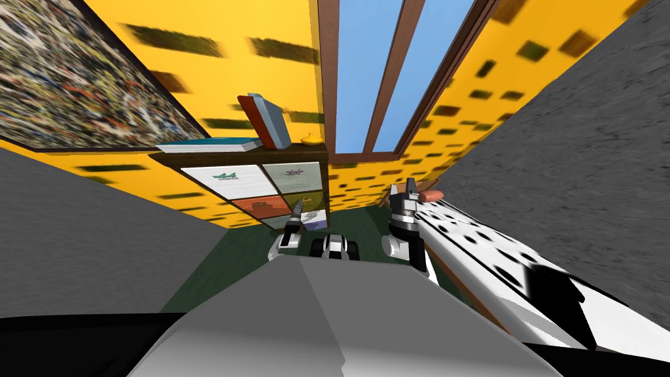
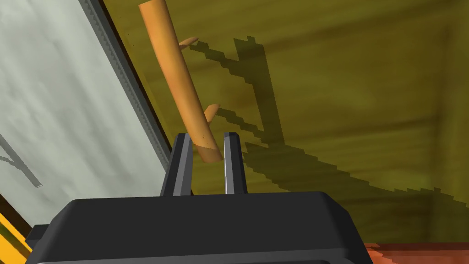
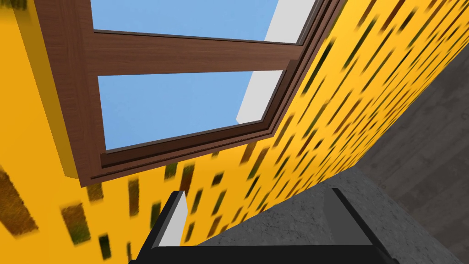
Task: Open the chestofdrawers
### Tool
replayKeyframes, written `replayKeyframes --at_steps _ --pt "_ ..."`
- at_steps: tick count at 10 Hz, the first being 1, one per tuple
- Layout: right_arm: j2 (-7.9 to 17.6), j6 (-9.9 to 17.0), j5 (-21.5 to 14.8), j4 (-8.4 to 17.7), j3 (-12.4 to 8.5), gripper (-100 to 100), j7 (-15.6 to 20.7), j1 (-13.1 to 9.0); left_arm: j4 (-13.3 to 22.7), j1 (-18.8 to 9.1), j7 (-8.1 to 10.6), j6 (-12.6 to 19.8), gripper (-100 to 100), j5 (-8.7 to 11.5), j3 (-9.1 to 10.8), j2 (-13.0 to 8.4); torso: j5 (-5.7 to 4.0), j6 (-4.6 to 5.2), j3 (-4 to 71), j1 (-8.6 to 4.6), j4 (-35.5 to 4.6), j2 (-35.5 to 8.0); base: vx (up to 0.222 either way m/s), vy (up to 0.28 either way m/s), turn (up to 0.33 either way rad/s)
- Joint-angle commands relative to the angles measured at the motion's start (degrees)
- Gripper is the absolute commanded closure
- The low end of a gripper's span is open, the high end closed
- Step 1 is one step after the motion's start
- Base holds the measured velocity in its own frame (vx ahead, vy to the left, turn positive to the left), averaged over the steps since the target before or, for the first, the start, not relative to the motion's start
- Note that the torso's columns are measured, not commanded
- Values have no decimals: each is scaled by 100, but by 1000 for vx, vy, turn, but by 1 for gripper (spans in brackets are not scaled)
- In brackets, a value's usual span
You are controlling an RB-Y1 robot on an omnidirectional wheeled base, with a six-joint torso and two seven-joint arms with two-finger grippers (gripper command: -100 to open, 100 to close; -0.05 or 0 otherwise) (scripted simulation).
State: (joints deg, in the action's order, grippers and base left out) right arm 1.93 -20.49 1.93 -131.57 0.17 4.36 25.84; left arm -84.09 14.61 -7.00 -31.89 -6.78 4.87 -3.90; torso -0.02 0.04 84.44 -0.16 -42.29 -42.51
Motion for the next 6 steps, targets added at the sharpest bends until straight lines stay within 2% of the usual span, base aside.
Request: replayKeyframes --at_steps 1,6 --pt "0 0 0 0 0 0 0 -1 -154 62 31 104 100 -14 -35 -18 -2 0 -9 -5 -5 -11 -198 -67 13" --pt "0 0 0 0 0 0 0 0 -317 229 64 147 100 -34 -96 -26 -4 1 5 -1 -5 10 -133 -40 11"
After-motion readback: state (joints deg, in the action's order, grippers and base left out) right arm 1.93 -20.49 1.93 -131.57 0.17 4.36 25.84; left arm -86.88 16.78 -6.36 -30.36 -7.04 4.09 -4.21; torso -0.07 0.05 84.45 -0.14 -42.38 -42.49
